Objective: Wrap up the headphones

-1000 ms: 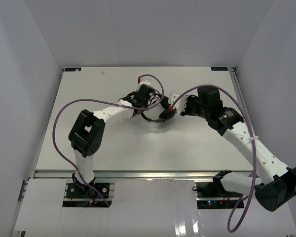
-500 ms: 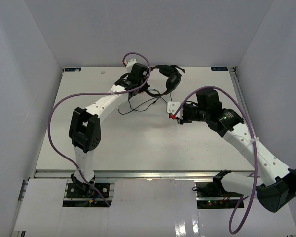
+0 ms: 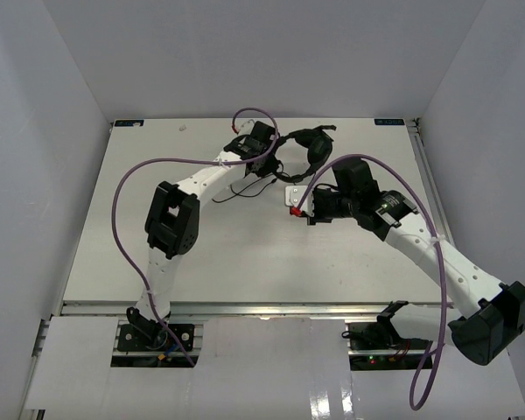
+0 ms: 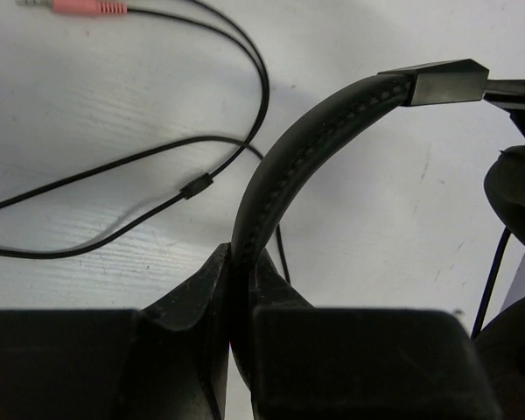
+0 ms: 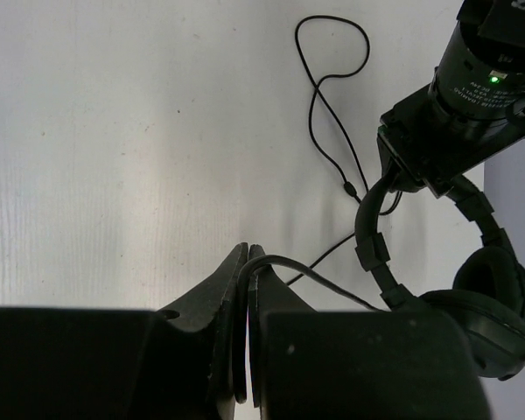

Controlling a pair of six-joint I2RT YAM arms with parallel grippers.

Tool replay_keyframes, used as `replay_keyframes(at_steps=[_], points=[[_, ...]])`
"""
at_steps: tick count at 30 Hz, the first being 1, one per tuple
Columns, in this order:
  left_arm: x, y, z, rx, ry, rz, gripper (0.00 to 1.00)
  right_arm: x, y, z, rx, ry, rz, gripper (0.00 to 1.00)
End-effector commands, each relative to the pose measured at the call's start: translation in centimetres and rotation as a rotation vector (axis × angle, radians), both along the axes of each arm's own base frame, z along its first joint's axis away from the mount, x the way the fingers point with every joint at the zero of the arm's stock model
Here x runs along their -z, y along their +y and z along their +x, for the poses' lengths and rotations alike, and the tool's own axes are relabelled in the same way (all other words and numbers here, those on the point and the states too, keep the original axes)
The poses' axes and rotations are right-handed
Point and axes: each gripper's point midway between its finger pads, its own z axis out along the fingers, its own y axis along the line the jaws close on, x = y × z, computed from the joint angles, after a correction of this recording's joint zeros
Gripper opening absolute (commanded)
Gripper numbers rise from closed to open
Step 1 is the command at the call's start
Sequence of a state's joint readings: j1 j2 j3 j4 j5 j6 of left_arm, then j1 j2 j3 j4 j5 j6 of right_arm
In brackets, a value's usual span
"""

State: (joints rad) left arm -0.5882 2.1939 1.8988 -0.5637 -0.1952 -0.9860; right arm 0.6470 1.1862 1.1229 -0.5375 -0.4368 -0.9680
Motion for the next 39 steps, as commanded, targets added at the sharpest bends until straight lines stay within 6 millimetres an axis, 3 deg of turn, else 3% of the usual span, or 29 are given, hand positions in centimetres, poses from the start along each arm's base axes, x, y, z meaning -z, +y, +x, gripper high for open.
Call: replay_keyframes(at_steps=[1, 3, 8, 21, 23, 32, 39], points=[[-5.7, -1.8, 1.2, -0.030, -0.071, -0.164, 0.00, -0.6, 1.0, -1.2, -0.044, 0.013, 0.035, 0.08], [-6.7, -2.3, 1.0, -0.020, -0.070, -0.205, 0.00, 1.0, 0.9, -1.6, -0.045, 0.041, 0.018, 0.08], [-8.5, -3.3, 0.3, 0.015, -0.063, -0.285, 0.00, 2.5, 0.9, -1.2, -0.025, 0.055, -0.006, 0.08], [-10.7, -3.8, -1.9, 0.084, -0.068, -0.365, 0.00, 3.0, 0.4, 1.3, 0.065, 0.005, -0.055, 0.08], [-10.6, -3.7, -1.8, 0.089, -0.076, -0.354, 0.00, 2.3, 0.7, 1.5, 0.059, 0.002, -0.046, 0.08], [-5.6, -5.9, -2.3, 0.155, -0.038, -0.240, 0.00, -0.2, 2.6, 2.7, 0.035, 0.020, -0.020, 0.08], [-1.8, -3.7, -2.7, 0.154, -0.038, -0.076, 0.00, -2.0, 1.3, 4.2, 0.108, -0.078, -0.033, 0.08]])
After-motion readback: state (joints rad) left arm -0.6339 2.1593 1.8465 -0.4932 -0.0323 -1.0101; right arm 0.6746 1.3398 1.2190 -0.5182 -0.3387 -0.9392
